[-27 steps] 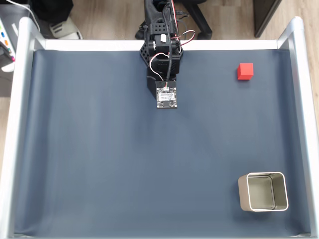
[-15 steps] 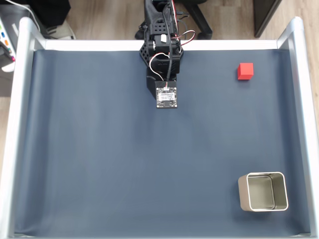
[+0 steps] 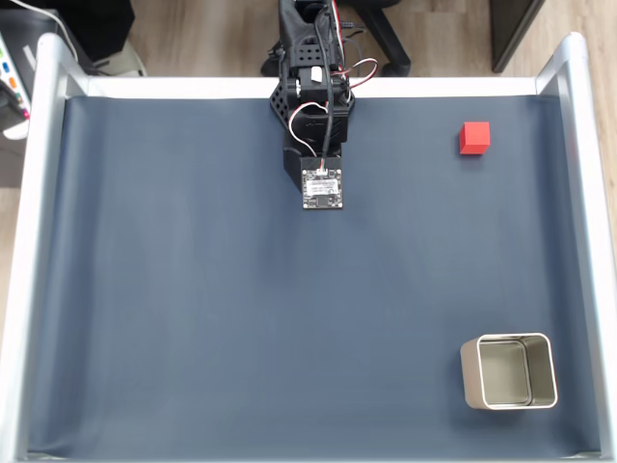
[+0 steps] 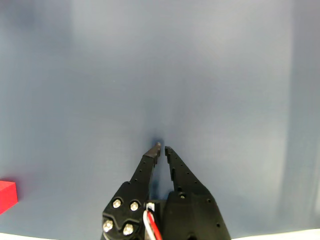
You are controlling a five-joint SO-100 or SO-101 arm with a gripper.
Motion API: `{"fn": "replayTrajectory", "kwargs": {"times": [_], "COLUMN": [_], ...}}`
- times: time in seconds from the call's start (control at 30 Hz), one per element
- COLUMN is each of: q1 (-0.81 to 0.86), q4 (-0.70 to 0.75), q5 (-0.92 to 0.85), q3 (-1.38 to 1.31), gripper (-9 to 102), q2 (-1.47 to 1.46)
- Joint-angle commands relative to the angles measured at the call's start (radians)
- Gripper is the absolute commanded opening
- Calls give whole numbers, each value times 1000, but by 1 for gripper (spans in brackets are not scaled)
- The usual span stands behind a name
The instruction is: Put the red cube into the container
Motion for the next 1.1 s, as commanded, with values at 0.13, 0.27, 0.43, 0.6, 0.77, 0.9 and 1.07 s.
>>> {"fn": "replayTrajectory", "kwargs": {"times": [0.13,0.27,0.43,0.6,0.77,0.9,1.07], "q1": [3,3,3,3,8,-6,6], "q4": [3,3,3,3,3,-25,-252], "q5": [-6,-6,-6,-6,-6,-28,28], "q3": [-5,-5,-5,-5,-5,-5,-6], "gripper": [1,1,1,1,0,0,0], "q2": [-5,-5,-5,-5,-5,-8,-35]}}
